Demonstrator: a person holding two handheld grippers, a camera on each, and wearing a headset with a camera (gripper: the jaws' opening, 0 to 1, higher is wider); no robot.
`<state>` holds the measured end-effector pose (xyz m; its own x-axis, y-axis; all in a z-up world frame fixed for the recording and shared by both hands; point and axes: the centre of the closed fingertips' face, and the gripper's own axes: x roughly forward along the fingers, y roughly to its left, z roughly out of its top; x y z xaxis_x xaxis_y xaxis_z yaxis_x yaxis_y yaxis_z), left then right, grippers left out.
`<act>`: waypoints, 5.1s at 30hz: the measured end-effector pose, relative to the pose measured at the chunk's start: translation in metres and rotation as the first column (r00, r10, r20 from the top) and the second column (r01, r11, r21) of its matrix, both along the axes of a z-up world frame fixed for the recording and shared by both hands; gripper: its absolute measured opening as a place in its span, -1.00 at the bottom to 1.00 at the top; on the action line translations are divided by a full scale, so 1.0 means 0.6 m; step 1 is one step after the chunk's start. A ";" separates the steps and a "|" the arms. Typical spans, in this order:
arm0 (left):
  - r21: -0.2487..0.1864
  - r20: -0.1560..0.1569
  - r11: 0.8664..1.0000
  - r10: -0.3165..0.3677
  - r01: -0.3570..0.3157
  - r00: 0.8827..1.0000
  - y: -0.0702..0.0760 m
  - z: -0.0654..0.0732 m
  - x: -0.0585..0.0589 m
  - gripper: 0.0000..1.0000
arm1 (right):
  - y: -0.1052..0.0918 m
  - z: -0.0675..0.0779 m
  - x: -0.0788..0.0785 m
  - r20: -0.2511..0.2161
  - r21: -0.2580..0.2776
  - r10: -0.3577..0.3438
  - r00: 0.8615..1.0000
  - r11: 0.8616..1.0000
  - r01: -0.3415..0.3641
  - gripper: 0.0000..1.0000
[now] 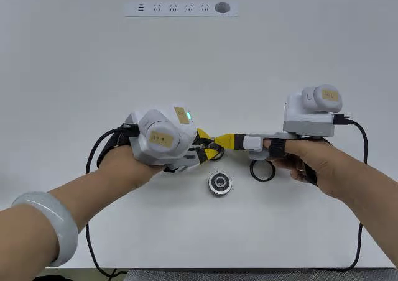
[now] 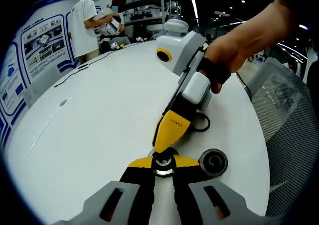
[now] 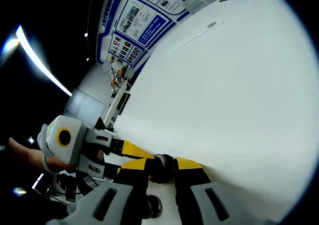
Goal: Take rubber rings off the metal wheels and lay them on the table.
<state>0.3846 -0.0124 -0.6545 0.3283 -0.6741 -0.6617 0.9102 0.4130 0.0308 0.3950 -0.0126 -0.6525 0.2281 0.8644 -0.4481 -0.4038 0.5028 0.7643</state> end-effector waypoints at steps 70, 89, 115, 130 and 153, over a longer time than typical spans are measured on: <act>-0.005 0.003 1.000 0.006 -0.006 1.000 -0.001 0.001 -0.002 -0.74 | -0.018 -0.002 -0.033 -0.039 0.012 0.055 0.998 0.998 -0.054 -0.83; -0.005 0.004 1.000 0.002 -0.002 1.000 0.000 0.000 -0.001 -0.74 | -0.019 -0.001 -0.031 -0.025 -0.011 0.050 0.998 0.999 -0.050 -0.97; 0.002 0.009 1.000 -0.008 0.008 1.000 -0.001 0.001 -0.001 -0.74 | -0.002 0.023 -0.035 -0.025 0.043 0.032 0.999 0.999 -0.031 -0.97; -0.002 0.014 1.000 -0.018 0.018 1.000 -0.002 0.000 -0.003 -0.71 | -0.011 0.008 -0.032 -0.042 0.010 0.000 0.999 1.000 0.001 -0.97; -0.013 0.034 1.000 -0.002 0.002 0.999 0.010 0.010 -0.006 -0.46 | -0.011 0.013 -0.035 -0.044 0.015 0.003 0.999 1.000 -0.002 -0.97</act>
